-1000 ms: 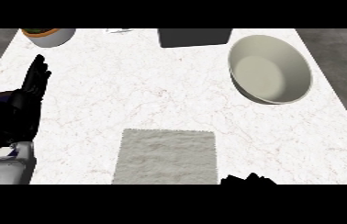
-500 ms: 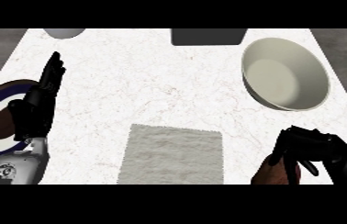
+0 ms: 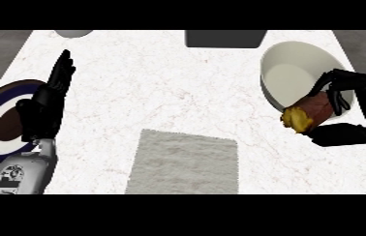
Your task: Pick the sweet potato from the placemat and place it in the bowl
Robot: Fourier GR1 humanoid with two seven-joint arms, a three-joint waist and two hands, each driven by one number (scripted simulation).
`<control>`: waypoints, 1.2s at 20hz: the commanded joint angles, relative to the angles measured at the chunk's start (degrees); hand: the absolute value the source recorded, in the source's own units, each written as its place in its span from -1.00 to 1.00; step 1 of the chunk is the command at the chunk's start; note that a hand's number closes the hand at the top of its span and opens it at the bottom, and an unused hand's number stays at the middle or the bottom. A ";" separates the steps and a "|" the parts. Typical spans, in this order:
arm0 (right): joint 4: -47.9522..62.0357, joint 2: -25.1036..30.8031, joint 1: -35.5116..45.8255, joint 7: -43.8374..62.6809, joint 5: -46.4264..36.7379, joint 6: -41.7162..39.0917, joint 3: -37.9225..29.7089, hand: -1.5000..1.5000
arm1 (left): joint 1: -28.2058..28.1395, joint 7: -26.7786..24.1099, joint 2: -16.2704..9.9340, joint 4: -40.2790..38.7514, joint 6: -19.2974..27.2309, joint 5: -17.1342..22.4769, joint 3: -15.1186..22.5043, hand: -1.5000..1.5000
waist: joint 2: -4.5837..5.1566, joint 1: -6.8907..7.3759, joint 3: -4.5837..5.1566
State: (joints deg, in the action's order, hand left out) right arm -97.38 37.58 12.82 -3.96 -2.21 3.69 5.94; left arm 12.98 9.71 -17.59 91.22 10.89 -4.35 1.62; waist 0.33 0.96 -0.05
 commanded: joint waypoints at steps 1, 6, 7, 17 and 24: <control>13.66 -2.79 5.97 -7.49 -8.23 3.29 0.69 1.00 | 1.13 1.16 2.48 0.20 2.50 -2.94 1.89 0.00 | 0.06 0.35 -0.01; 30.46 -4.85 15.36 -11.85 -18.07 10.03 1.65 1.00 | 0.23 1.20 0.33 1.22 -1.72 0.26 0.29 0.00 | 0.32 1.72 -0.03; 35.40 -6.35 18.47 -12.80 -17.77 10.28 0.79 1.00 | -1.47 0.59 0.63 2.38 -0.95 -1.28 1.15 0.00 | 0.25 1.69 -0.03; 68.35 -10.92 31.55 -24.59 -16.35 5.27 -4.00 -1.00 | 3.56 1.70 1.66 -0.14 -1.21 -1.05 0.18 0.00 | 0.92 2.57 -0.14; 77.80 -11.36 36.51 -36.14 -11.59 -3.90 -9.13 -1.00 | 2.45 0.32 2.92 -1.23 -0.78 -2.23 1.00 0.00 | 0.93 2.19 -0.15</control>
State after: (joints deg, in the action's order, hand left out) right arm -24.91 26.93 46.84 -34.68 -15.79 3.55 -0.83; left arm 15.49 10.26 -14.97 90.69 10.07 -6.43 2.87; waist 1.30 3.43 -0.21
